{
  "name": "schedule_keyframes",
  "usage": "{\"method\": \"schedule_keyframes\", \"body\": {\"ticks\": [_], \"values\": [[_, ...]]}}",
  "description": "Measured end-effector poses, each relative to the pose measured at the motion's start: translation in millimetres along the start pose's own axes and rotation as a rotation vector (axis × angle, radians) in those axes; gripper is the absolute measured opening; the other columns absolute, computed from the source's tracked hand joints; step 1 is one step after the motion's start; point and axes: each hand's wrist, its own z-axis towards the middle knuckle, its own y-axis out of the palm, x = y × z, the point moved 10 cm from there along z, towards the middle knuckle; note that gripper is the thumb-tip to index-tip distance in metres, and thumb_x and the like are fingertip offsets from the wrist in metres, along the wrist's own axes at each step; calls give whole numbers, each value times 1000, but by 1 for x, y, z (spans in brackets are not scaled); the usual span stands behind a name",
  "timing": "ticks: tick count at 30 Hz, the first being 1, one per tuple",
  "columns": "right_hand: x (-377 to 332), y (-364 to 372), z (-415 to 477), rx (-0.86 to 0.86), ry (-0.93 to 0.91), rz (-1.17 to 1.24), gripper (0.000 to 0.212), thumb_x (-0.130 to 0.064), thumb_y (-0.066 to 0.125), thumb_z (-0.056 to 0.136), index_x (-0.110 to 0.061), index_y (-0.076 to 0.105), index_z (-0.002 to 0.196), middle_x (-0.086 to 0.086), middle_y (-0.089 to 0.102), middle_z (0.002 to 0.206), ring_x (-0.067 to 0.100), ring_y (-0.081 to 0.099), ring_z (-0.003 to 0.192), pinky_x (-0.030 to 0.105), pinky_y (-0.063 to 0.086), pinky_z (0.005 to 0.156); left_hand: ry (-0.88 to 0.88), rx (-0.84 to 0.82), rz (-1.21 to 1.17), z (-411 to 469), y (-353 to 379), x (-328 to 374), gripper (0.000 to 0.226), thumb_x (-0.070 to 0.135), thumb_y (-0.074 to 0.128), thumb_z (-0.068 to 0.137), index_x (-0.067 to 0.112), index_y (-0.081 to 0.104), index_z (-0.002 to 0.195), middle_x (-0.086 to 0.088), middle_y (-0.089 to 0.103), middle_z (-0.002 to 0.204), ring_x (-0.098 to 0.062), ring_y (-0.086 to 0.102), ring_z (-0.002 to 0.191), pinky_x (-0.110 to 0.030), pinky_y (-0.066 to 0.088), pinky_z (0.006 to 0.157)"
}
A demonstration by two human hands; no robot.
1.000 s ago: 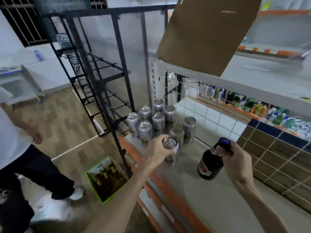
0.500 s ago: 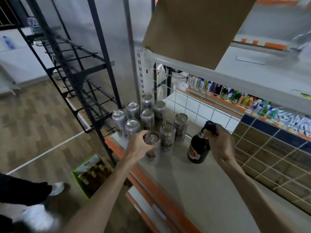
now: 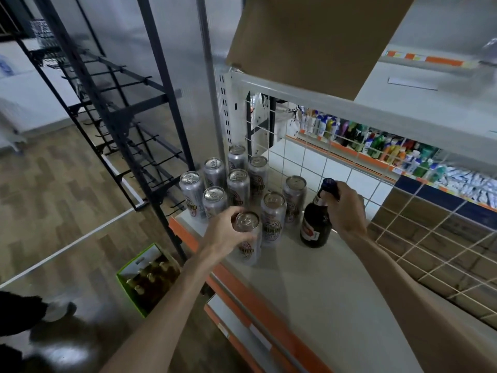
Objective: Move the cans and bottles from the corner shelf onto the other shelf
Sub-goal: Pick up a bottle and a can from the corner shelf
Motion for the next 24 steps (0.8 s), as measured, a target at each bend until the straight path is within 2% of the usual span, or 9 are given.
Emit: {"method": "schedule_keyframes", "body": {"ticks": [3, 8, 12, 14, 20, 24], "values": [[7, 2, 5, -17, 30, -24, 11, -20, 55, 96, -13, 61, 104, 1, 65, 93, 22, 59, 86, 35, 46, 71, 4, -12, -1, 0, 2, 1, 68, 33, 89, 71, 20, 57, 130, 8, 69, 115, -6, 65, 103, -21, 53, 91], [13, -5, 9, -73, 43, -15, 19, -17, 54, 97, -9, 59, 114, 3, 63, 98, 22, 57, 91, 33, 40, 76, -4, -26, 5, 2, 1, -2, 71, 33, 90, 69, 20, 56, 130, 7, 68, 117, -10, 65, 106, -30, 54, 96], [20, -14, 8, -86, 46, -11, 21, -16, 55, 97, -8, 58, 116, 1, 63, 95, 22, 56, 91, 32, 39, 75, -4, -23, -2, 1, 2, -3, 72, 36, 90, 69, 21, 57, 130, 8, 69, 117, -8, 65, 106, -31, 54, 96], [23, -14, 8, -108, 45, -1, 20, -16, 55, 97, -9, 58, 115, 0, 63, 93, 23, 57, 91, 32, 38, 73, -6, -25, 4, 1, 2, -1, 72, 35, 90, 69, 20, 56, 131, 8, 68, 117, -9, 65, 106, -29, 53, 96], [31, -10, 10, -162, 72, -34, 25, -21, 51, 99, -12, 54, 122, 9, 64, 108, 28, 58, 97, 37, 44, 77, -23, -52, -43, -2, 4, 3, 70, 33, 89, 70, 22, 55, 131, 11, 66, 118, -6, 63, 107, -16, 47, 85], [36, -9, 6, -150, 82, -33, 31, -22, 49, 101, -13, 50, 131, 12, 63, 120, 30, 57, 107, 39, 45, 84, -32, -66, -51, -7, 3, -2, 73, 32, 88, 72, 21, 52, 135, 7, 64, 124, -8, 61, 113, -28, 49, 99]]}}
